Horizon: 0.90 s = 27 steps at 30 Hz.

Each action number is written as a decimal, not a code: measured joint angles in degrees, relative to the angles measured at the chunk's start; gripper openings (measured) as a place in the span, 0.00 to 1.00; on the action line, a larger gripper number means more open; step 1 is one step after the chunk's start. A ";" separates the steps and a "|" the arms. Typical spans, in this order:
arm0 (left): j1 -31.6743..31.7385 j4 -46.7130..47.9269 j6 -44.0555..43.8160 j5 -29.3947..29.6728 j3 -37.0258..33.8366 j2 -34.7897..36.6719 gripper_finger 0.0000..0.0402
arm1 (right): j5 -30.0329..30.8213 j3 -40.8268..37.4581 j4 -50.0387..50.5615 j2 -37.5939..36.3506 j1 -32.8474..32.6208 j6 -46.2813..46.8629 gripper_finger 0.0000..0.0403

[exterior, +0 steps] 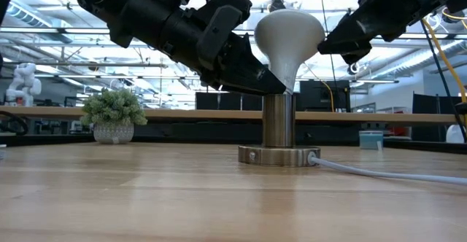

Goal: Screw lightbulb
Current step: Insert the lightbulb into the desk lamp

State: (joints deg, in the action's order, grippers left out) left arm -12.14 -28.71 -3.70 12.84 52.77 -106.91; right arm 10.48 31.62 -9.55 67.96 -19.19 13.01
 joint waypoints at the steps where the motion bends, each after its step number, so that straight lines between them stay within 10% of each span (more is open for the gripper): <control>1: 0.00 0.00 -0.01 0.00 0.00 0.00 0.38 | 0.00 0.00 -0.49 0.00 -0.34 -0.55 0.32; 17: 0.00 0.33 -0.07 0.00 0.00 0.00 0.38 | 4.88 0.04 8.77 0.36 -0.91 5.71 0.32; 27: 0.00 0.44 -0.17 0.00 0.00 0.00 0.38 | 10.16 0.04 8.99 5.75 6.29 -6.07 0.32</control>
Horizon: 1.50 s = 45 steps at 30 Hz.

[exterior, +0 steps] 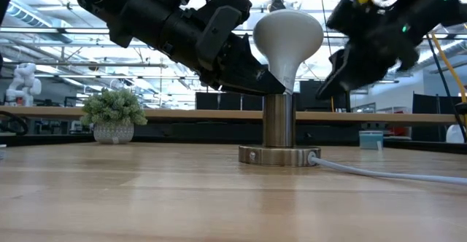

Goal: Screw lightbulb
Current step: Insert the lightbulb into the desk lamp

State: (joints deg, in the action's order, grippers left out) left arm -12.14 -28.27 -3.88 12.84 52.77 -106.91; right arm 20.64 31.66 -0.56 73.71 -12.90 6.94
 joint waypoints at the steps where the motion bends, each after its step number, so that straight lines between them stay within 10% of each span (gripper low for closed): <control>1: 0.00 0.08 0.00 -0.01 0.00 0.00 0.38 | -0.26 0.00 0.70 0.25 1.10 -1.43 0.32; 11: 0.00 0.31 0.02 -0.02 0.02 0.00 0.38 | -23.23 -3.47 0.52 -4.99 18.10 -9.39 0.32; 18: 0.11 0.33 -0.05 -0.04 0.02 0.00 0.38 | -38.64 -10.40 -25.47 -3.73 22.77 -7.06 0.32; 45: 0.13 0.07 -0.04 -0.04 0.02 0.00 0.38 | -35.53 -10.56 -32.06 -2.36 11.53 -6.53 0.21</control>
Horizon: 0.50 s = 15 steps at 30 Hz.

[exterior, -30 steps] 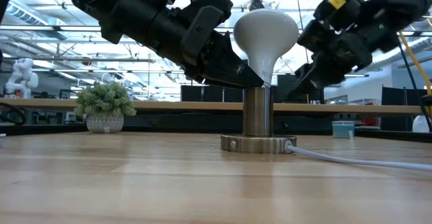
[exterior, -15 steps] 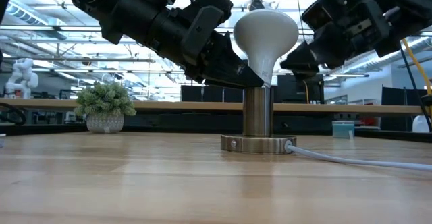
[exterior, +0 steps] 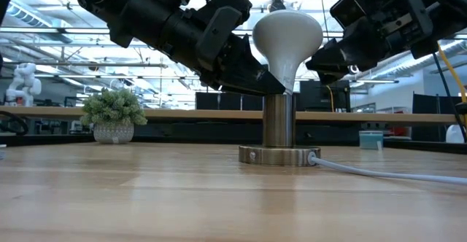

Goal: Screw lightbulb
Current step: Insert the lightbulb into the desk lamp

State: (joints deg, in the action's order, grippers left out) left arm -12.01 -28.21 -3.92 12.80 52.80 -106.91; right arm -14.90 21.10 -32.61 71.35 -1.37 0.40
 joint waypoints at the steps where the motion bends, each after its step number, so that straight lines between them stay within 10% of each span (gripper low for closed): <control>1: 0.00 -0.02 0.03 0.00 0.00 0.00 0.38 | 0.01 0.00 -0.54 0.00 -0.25 0.01 0.21; 15: 0.00 -0.11 3.05 0.00 0.00 0.00 0.38 | -0.07 0.00 -2.39 0.00 -1.18 0.85 0.21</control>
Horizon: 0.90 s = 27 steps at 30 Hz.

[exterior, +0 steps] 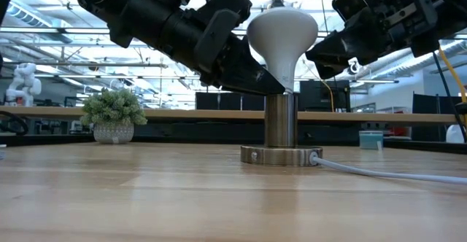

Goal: Screw lightbulb
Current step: Insert the lightbulb into the desk lamp

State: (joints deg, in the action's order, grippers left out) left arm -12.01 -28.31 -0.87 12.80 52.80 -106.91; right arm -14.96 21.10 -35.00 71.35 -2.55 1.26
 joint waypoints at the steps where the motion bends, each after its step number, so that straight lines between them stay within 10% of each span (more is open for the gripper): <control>1: -0.02 -0.02 0.47 0.00 0.00 0.00 0.38 | 0.00 0.00 0.00 0.00 -0.18 -0.03 0.21; 27: 0.00 -0.71 2.22 -1.44 0.00 0.00 0.38 | 5.66 0.00 -0.63 0.00 -1.33 -6.00 0.21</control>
State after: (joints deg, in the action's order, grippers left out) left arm -12.01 -29.03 1.34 11.35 52.80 -106.91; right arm -9.30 21.10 -35.64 71.35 -3.88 -4.74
